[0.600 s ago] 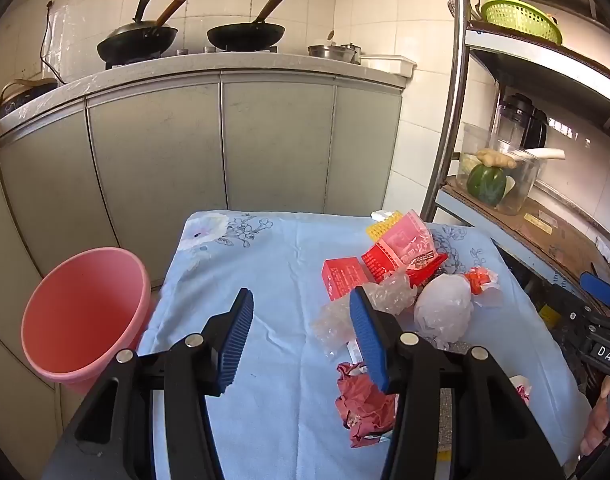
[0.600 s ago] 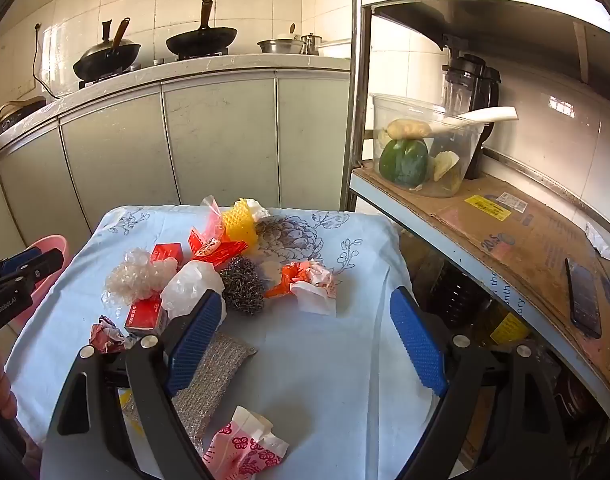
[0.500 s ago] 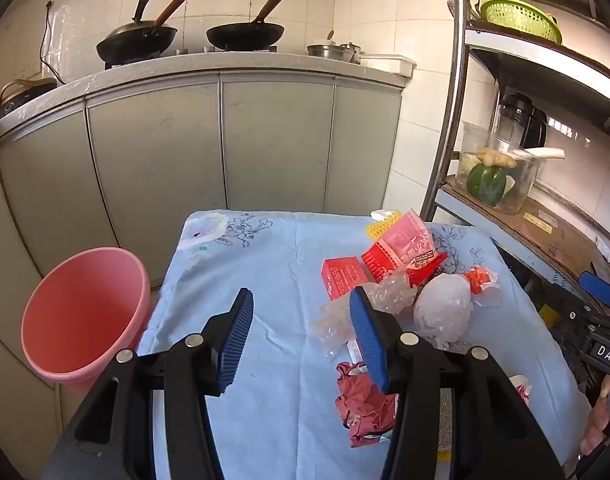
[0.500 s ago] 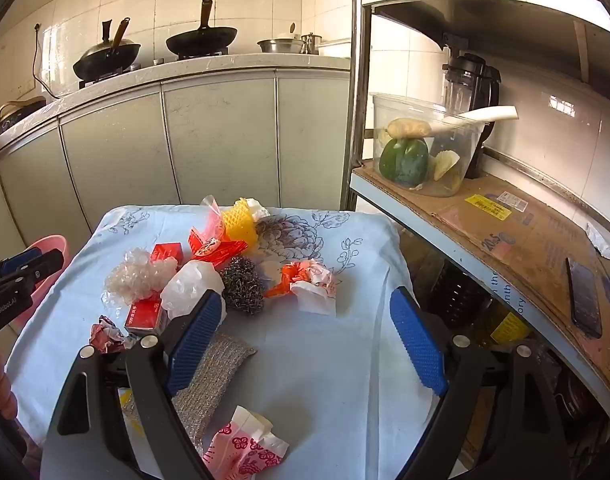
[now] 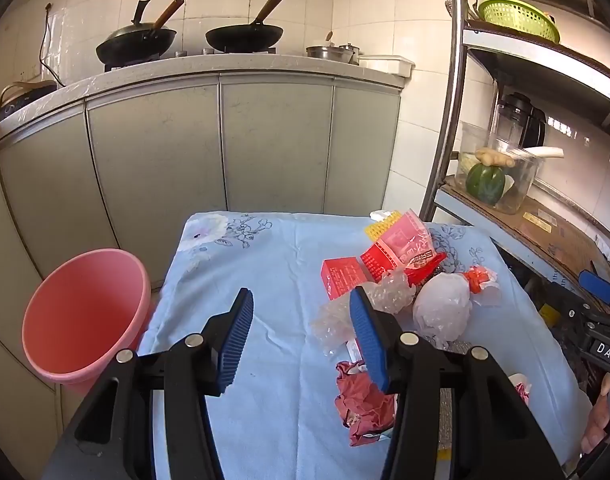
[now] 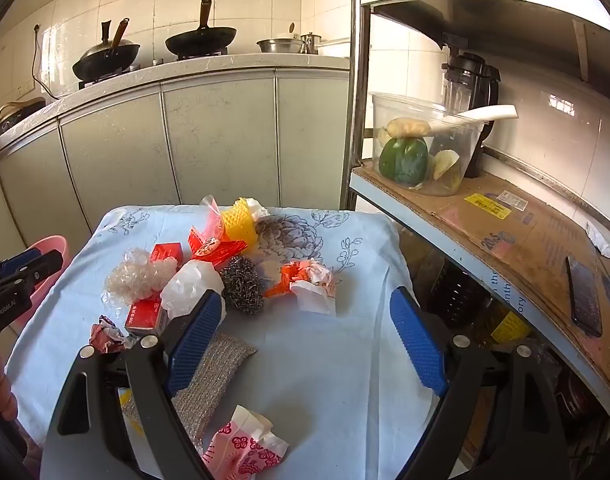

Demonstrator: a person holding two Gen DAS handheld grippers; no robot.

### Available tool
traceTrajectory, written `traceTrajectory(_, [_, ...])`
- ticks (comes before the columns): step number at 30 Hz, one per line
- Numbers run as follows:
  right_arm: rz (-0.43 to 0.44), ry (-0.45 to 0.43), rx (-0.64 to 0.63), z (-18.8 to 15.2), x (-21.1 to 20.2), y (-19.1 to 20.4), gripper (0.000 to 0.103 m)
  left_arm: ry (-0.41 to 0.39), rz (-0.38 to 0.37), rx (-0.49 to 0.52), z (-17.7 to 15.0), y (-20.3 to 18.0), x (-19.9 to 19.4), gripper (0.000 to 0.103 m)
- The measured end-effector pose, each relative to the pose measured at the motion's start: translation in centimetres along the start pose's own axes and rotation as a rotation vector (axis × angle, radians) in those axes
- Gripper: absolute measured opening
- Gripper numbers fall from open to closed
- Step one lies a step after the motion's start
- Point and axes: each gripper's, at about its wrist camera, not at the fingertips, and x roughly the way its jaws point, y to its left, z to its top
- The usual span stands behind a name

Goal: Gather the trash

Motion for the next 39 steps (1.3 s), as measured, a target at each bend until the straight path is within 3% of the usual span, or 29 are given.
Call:
traceTrajectory(23, [0.001, -0.004, 0.003, -0.2, 0.0, -0.2, 0.087, -0.015, -0.003, -0.002, 0.1, 0.3, -0.8, 0.05])
traceTrajectory(39, [0.023, -0.041, 0.01, 0.0, -0.9, 0.2, 0.087, -0.089, -0.054, -0.012, 0.1, 0.2, -2.1, 0.05])
